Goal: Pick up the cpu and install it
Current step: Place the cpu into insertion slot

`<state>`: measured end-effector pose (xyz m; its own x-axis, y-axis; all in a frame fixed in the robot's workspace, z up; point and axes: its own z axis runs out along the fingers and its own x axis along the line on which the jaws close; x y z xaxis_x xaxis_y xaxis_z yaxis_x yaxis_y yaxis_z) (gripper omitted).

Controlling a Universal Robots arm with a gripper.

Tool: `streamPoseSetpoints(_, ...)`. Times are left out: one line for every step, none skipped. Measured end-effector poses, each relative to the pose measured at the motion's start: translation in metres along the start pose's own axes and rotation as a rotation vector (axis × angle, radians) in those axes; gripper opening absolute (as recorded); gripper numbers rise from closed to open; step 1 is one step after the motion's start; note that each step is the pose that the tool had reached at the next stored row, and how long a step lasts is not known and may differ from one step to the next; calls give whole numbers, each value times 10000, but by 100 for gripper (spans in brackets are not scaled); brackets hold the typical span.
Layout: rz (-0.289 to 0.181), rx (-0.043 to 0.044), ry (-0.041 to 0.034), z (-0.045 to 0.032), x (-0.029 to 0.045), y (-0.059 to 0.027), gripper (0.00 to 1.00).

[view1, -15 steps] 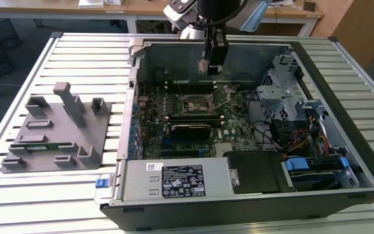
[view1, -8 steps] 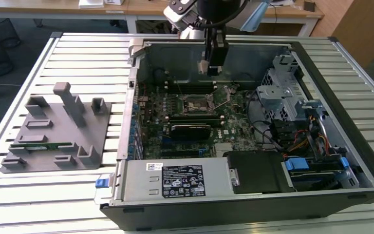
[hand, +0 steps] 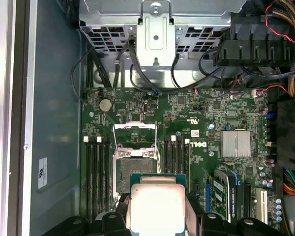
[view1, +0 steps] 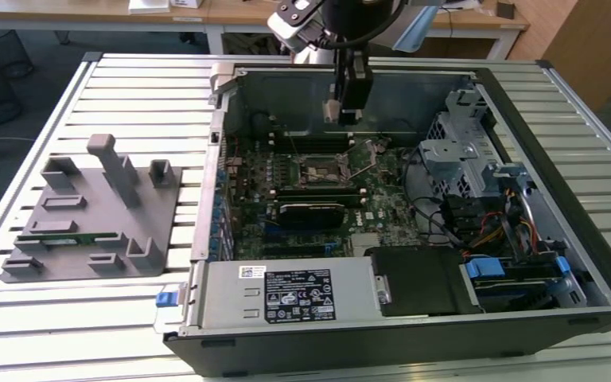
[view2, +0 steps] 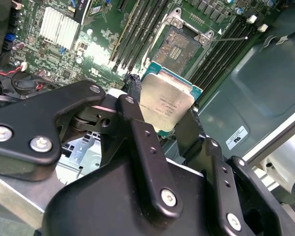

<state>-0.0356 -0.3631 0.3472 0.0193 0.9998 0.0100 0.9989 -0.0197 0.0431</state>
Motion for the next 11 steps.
streamPoseSetpoints(-4, 0, 0, 2, 0, 0, 53)
streamPoseSetpoints(-7, 1, 0, 5, 0, 0, 53)
streamPoseSetpoints(-9, 0, 0, 7, 0, 0, 53)
streamPoseSetpoints(-10, 0, 1, 9, 0, 0, 53)
streamPoseSetpoints(-11, 0, 0, 12, 0, -1, 53)
streamPoseSetpoints(-11, 0, 1, 14, 0, -1, 53)
streamPoseSetpoints(-11, 0, 1, 16, 0, -1, 53)
streamPoseSetpoints(-12, 0, 0, 18, 0, -1, 53)
streamPoseSetpoints(-13, 0, 1, 19, 0, -1, 53)
streamPoseSetpoints(-14, 0, 1, 22, 0, -1, 53)
streamPoseSetpoints(-14, 0, 1, 24, 0, -1, 53)
